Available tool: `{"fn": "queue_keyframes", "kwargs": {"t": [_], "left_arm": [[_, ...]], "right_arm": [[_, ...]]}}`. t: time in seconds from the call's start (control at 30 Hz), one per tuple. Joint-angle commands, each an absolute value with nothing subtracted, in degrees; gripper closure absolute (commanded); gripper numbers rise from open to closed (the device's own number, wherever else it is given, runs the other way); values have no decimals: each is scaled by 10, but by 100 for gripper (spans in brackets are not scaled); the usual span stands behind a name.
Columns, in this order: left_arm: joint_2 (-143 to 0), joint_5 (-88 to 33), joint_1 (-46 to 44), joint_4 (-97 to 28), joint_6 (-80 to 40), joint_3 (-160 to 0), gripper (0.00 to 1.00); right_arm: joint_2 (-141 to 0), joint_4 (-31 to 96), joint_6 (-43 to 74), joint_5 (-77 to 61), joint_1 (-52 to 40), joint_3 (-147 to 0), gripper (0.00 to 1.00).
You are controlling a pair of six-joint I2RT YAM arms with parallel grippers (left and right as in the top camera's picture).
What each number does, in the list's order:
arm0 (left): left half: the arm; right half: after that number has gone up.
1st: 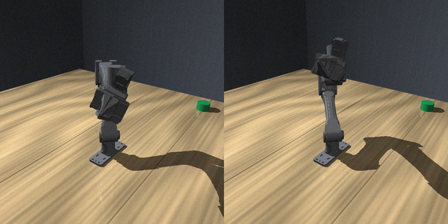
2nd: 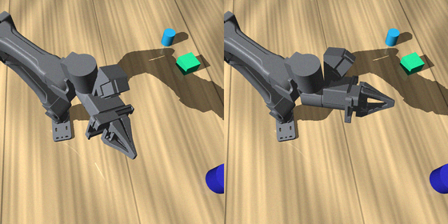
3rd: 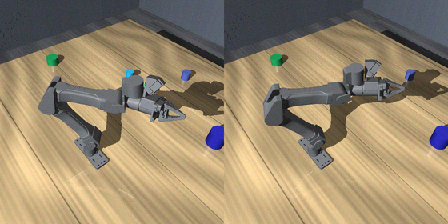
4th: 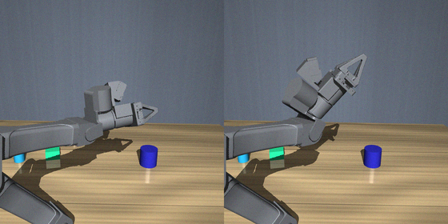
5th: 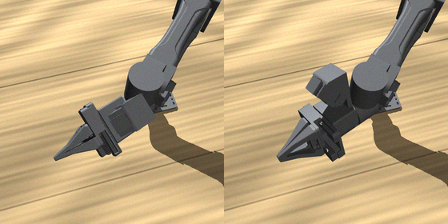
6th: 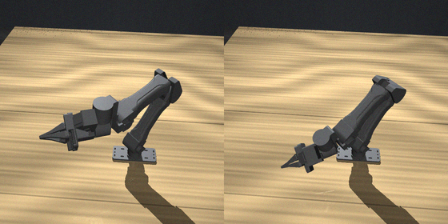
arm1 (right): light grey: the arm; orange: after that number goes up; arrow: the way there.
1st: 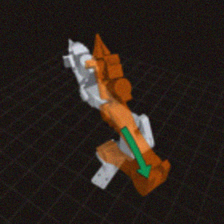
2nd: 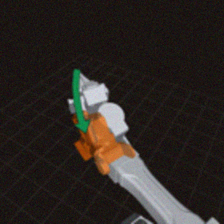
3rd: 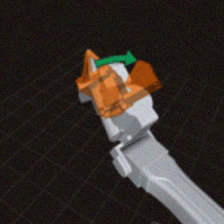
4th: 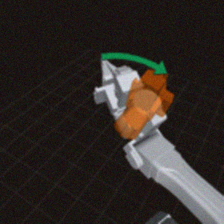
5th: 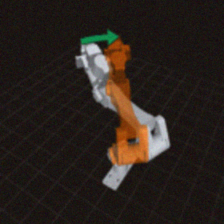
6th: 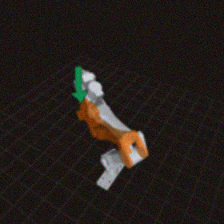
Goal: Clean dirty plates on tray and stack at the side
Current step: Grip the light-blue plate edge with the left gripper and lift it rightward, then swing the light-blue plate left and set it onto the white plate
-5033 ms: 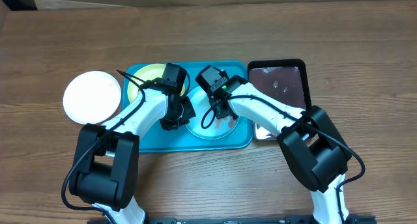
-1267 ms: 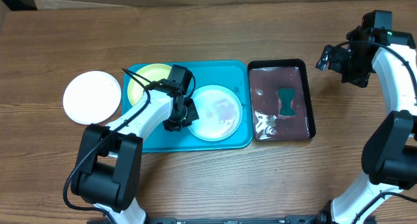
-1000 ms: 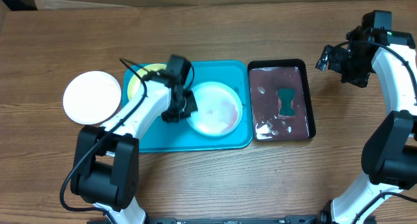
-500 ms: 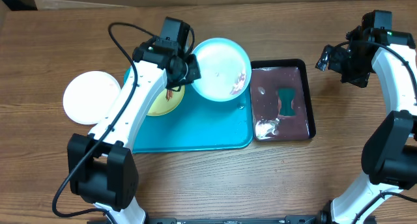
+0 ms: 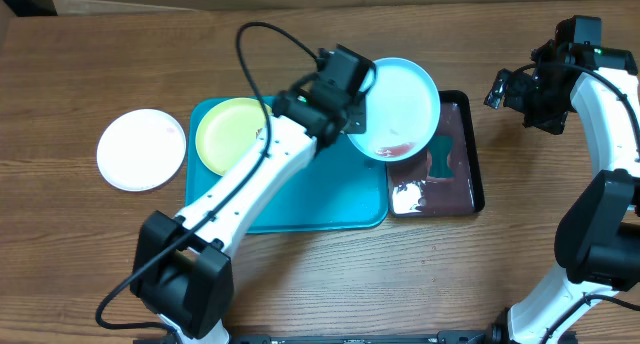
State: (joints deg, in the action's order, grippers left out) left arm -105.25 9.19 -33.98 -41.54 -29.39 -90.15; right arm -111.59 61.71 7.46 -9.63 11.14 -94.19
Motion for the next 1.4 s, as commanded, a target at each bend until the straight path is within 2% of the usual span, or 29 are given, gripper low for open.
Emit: {"fn": "queue_keyframes", "kwargs": {"t": [0.0, 0.37, 0.63, 1.07, 1.37], "left_arm": [[-1060, 194, -368, -411, -277, -916, 96], [-1060, 410, -477, -365, -156, -916, 96], [-1060, 611, -564, -283, 12, -916, 96], [-1060, 745, -631, -162, 223, -916, 96], [-1060, 755, -640, -143, 227, -916, 96]], "right_arm": [[-1107, 616, 77, -95, 112, -947, 0], [-1107, 616, 77, -95, 112, -947, 0], [-1107, 616, 77, -95, 112, -947, 0], [-1107, 616, 77, -95, 112, -947, 0], [-1107, 616, 77, -95, 112, -947, 0]]}}
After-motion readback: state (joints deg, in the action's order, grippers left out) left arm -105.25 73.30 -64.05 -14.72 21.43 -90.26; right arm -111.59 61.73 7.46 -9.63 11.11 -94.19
